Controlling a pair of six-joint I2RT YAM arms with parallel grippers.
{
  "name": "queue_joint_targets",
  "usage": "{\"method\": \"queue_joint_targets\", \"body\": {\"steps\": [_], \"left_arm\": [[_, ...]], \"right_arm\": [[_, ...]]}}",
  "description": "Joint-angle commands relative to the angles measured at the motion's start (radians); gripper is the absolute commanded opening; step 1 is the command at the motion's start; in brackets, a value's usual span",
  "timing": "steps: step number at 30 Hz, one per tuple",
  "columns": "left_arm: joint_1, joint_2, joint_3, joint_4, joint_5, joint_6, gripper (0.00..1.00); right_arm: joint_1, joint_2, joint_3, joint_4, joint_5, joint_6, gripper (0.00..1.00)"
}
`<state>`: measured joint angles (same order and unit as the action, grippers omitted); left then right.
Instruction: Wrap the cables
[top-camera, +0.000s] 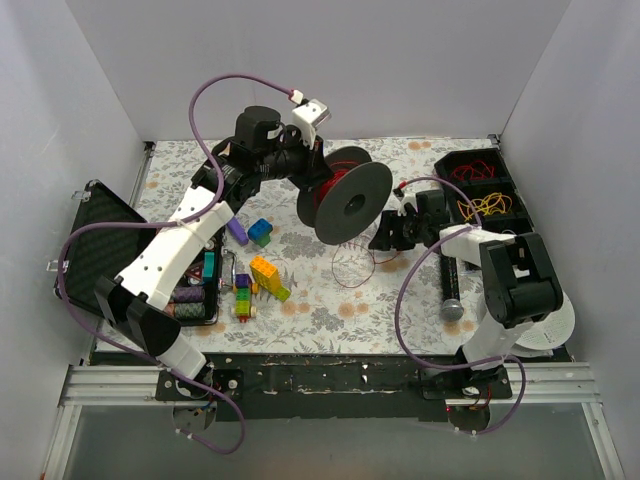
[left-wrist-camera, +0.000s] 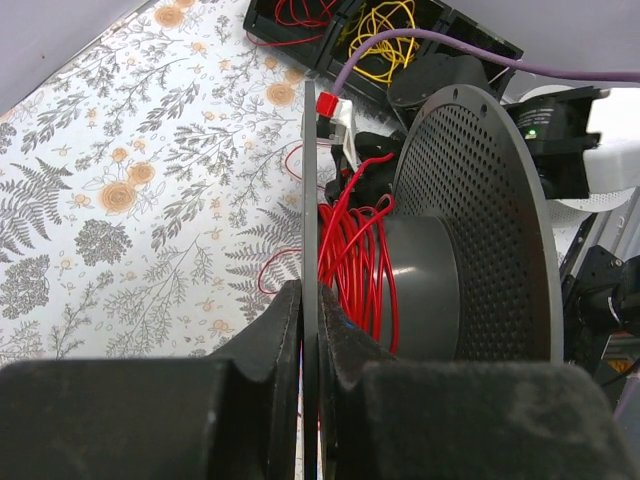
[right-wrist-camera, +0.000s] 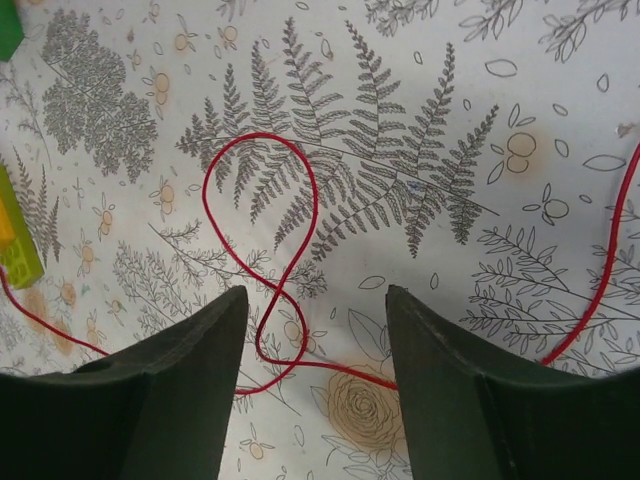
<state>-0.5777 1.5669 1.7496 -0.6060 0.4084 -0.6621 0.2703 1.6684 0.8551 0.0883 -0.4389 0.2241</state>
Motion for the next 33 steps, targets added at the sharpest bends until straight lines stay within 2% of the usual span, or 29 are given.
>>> {"method": "queue_joint_targets", "body": {"steps": [1,4,7,12,18,23,29,33], "left_arm": [[-0.001,-0.065,0.047,0.019,0.02,-0.014,0.0],[-0.001,-0.068,0.047,0.005,0.018,-0.01,0.0],[-0.001,-0.08,0.053,-0.006,0.018,-0.011,0.0],[-0.001,-0.114,0.01,-0.086,-0.028,0.082,0.0],[0.003,-0.153,-0.163,-0.17,-0.106,0.257,0.0],[0.004,-0.148,-0.298,-0.081,-0.25,0.335,0.0],[0.003,-0.05,-0.289,0.021,-0.348,0.296,0.0],[0.003,0.036,-0.236,0.089,-0.395,0.214,0.0]], "right_arm": [[0.001,0.048,0.045,0.031,-0.061,-0.025,0.5],[-0.002,0.074,0.058,0.039,-0.067,-0.026,0.21],[-0.022,0.103,0.11,0.013,-0.106,-0.037,0.01],[-0.109,0.035,0.247,-0.059,-0.057,-0.009,0.01],[-0.149,-0.146,0.585,-0.168,0.074,-0.054,0.01],[-0.151,-0.234,0.82,-0.136,0.072,-0.025,0.01],[-0.141,-0.299,0.892,0.022,-0.085,0.115,0.01],[-0.092,-0.317,0.926,0.034,-0.135,0.175,0.01]]}}
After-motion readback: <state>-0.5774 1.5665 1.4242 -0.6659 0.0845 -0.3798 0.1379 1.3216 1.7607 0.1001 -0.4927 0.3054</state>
